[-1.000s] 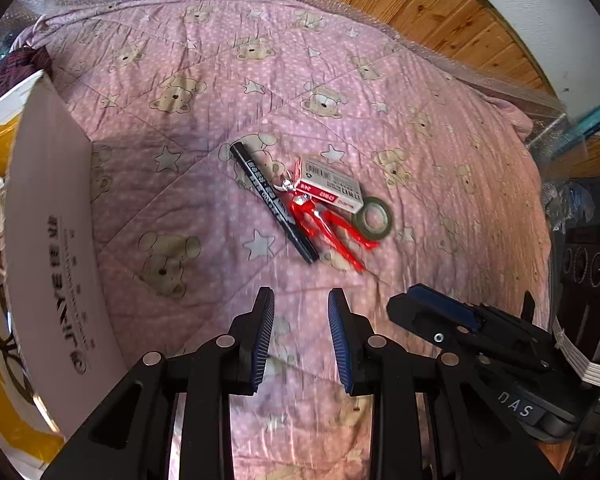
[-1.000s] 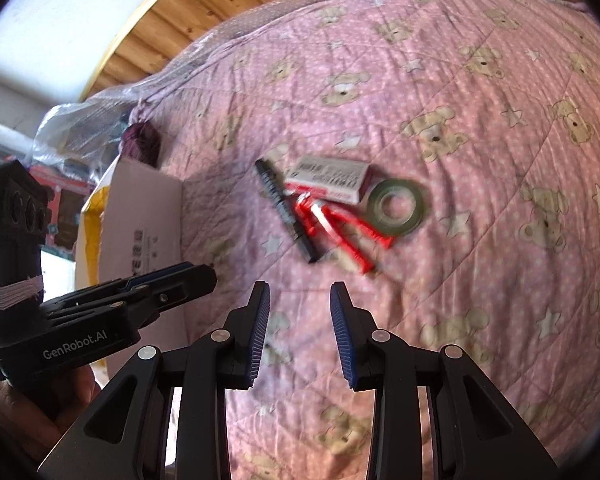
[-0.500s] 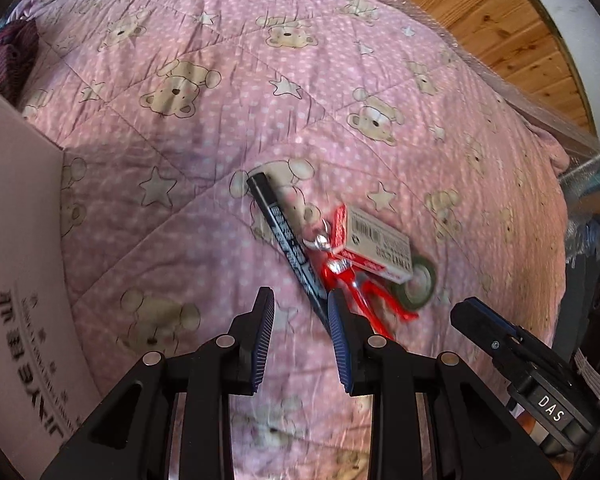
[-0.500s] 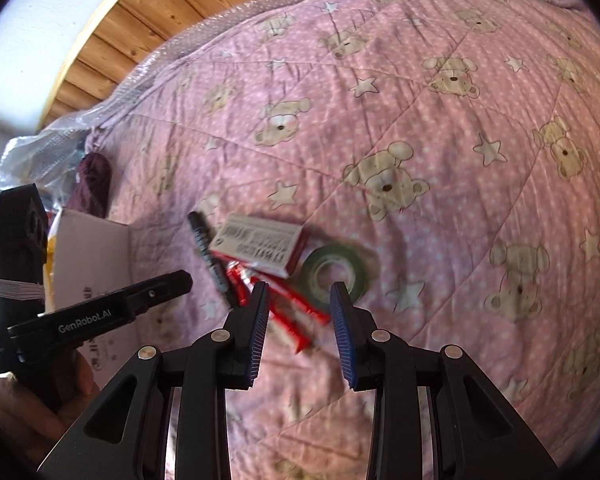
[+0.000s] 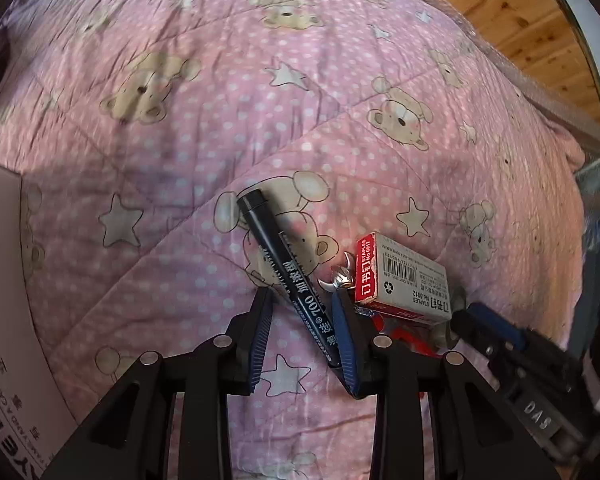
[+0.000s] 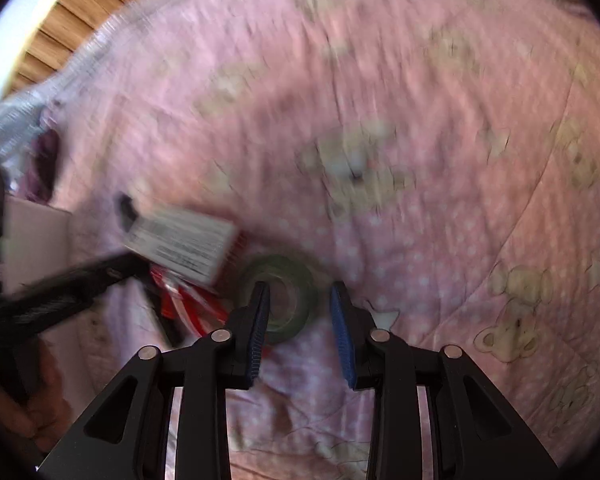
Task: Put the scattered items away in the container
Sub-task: 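Grasp the black marker with the left tool while the right tool grasps the green tape roll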
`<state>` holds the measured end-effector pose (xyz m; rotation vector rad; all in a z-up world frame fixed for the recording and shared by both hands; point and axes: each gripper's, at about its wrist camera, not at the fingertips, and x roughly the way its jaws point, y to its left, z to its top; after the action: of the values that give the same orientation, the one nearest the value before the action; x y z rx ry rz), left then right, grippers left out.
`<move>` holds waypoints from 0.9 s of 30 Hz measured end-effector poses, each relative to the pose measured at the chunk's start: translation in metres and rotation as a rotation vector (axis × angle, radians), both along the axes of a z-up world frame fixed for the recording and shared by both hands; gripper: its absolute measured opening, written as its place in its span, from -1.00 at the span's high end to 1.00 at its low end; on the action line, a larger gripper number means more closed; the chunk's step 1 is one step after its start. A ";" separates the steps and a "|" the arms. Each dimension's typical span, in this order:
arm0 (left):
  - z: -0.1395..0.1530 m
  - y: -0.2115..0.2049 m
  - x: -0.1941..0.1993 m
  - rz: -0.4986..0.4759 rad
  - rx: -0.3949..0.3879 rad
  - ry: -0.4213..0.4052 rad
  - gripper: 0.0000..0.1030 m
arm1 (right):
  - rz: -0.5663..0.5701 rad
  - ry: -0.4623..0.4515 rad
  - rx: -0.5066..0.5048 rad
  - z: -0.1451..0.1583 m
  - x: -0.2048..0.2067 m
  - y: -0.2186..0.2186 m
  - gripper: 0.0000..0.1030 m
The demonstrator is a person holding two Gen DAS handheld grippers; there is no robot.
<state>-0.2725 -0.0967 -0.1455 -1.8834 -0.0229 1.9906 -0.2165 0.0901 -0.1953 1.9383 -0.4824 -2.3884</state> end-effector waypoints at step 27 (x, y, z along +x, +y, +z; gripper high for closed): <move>0.038 -0.031 0.043 -0.033 0.057 0.009 0.73 | -0.043 0.028 -0.034 0.038 0.051 0.002 0.71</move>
<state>-0.2291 -0.1282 -0.1074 -1.8279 -0.0455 1.9561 -0.1652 0.0916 -0.1571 1.8975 -0.5656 -2.4124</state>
